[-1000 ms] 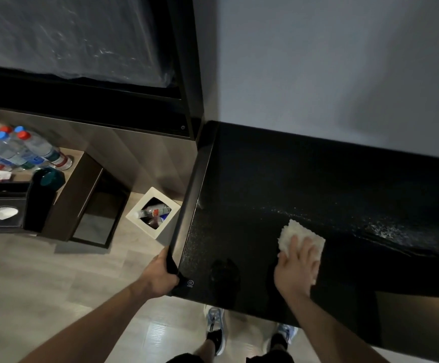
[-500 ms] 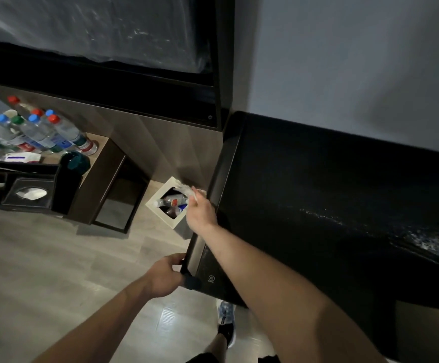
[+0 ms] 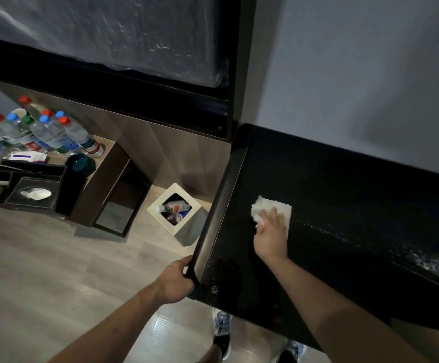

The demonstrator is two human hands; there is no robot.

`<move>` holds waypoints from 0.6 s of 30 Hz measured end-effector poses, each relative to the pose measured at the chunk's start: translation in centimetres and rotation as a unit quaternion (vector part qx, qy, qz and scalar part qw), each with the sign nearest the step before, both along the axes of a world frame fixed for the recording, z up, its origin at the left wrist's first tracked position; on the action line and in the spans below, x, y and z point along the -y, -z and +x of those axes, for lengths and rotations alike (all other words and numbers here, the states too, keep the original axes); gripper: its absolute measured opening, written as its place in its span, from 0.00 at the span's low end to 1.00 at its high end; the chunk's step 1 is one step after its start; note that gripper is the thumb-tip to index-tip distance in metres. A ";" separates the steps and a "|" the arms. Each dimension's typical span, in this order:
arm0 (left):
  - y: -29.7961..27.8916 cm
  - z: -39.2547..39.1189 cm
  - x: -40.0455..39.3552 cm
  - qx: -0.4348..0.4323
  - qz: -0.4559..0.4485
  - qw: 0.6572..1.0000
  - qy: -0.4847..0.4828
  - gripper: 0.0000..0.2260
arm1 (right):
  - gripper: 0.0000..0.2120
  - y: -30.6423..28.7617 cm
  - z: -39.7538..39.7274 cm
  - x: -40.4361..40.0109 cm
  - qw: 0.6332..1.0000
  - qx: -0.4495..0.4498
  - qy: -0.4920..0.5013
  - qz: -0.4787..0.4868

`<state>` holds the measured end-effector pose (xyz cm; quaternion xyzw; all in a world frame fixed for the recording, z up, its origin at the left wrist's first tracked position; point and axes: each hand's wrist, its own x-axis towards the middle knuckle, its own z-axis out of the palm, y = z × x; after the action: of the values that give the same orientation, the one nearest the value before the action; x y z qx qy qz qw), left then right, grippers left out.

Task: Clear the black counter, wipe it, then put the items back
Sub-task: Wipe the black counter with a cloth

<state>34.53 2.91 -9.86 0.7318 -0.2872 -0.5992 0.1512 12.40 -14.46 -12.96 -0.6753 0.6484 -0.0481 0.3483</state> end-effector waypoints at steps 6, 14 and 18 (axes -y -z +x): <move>1.0 -0.1 -0.7 0.028 -0.008 1.000 0.005 0.36 | 0.27 -1.0 12.5 -3.6 0.997 0.052 0.044 0.040; -1.1 0.7 -1.0 0.029 0.035 0.998 0.038 0.38 | 0.22 -7.1 16.6 -2.2 0.960 0.262 0.013 0.093; -1.0 0.6 -1.0 0.048 0.023 0.997 0.064 0.37 | 0.22 -6.6 9.2 -0.8 0.972 0.234 0.027 -0.009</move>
<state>35.08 3.92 -8.89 0.7432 -0.3266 -0.5782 0.0816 21.63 -13.61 -6.38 -0.6305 0.5664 -0.2201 0.4829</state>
